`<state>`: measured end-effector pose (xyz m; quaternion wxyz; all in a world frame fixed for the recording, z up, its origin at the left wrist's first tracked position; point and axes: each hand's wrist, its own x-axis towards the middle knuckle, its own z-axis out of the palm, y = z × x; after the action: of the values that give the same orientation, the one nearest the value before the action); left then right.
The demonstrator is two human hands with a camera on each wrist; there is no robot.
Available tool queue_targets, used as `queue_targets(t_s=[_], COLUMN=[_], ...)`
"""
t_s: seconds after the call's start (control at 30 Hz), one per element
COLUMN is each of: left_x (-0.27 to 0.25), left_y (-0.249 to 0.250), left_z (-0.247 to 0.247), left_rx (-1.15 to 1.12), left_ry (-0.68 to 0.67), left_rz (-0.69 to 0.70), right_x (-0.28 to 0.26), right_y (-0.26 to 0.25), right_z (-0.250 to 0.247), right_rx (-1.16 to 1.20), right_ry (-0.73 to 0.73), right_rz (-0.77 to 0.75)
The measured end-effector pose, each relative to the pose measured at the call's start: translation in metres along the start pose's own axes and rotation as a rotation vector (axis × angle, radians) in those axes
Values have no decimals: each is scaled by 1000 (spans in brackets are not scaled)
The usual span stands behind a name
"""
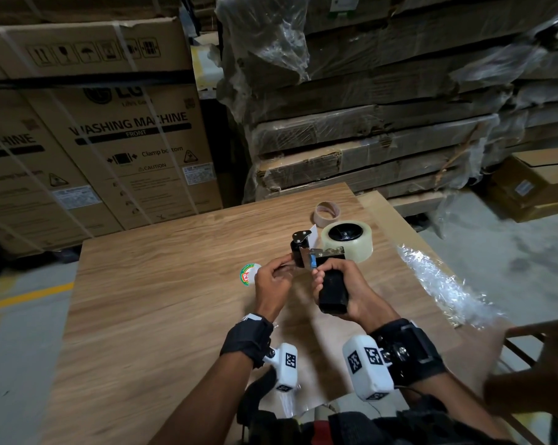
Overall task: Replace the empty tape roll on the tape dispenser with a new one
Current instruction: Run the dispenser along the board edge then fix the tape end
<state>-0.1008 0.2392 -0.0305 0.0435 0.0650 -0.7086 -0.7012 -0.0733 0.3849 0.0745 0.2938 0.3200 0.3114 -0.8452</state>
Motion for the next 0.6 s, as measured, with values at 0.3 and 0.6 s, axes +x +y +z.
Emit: queue_targets(t_s=[0.3,0.6], left_x=[12,12], left_y=[11,1], left_z=[-17,-23], left_rx=[-328,-309], left_ry=[-53,-16], left_rz=[-183,-183], right_x=[-3,-1], right_y=[-1,0], right_z=[0,-2], right_rx=[15,-8], right_ry=[-32,-35], right_rz=[58,62])
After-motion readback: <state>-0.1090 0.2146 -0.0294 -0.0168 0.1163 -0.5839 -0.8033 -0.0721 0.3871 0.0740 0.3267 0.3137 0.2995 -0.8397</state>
